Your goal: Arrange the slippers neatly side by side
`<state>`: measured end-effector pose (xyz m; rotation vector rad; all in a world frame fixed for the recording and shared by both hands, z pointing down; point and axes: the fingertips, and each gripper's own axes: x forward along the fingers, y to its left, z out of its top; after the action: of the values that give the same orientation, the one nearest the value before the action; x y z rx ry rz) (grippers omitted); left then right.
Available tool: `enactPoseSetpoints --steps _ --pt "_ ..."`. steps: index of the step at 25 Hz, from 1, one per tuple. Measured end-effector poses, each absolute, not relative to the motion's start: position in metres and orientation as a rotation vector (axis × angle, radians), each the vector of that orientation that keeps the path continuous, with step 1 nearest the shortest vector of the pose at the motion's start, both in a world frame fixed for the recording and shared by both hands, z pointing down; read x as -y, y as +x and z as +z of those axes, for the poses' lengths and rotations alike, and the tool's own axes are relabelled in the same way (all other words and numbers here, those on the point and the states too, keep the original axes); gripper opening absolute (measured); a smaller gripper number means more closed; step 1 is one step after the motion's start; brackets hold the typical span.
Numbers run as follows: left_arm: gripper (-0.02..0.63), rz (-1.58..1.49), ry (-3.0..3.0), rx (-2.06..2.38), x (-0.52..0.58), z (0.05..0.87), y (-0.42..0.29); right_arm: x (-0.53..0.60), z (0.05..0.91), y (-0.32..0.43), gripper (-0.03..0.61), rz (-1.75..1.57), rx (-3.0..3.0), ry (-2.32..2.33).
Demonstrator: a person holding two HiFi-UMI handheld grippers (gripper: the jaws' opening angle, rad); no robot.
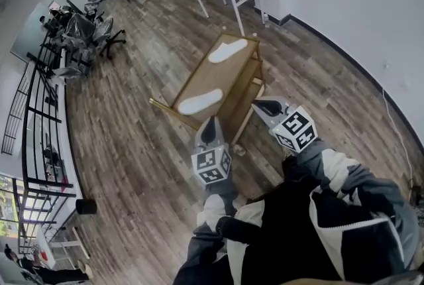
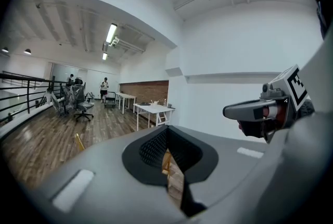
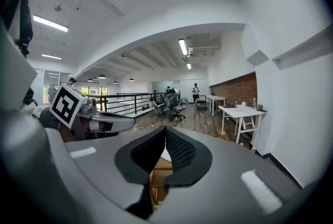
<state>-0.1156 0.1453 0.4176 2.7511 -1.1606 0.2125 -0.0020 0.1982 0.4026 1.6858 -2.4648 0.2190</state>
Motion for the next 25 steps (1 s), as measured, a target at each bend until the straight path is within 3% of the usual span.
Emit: enactPoseSetpoints --steps 13,25 --pt "0.006 0.254 2.624 1.41 0.042 0.421 0.004 -0.001 0.398 0.126 0.012 0.187 2.623 1.442" --pt "0.006 0.23 2.44 1.634 0.132 0.434 -0.044 0.129 0.404 0.093 0.012 0.185 2.717 1.227"
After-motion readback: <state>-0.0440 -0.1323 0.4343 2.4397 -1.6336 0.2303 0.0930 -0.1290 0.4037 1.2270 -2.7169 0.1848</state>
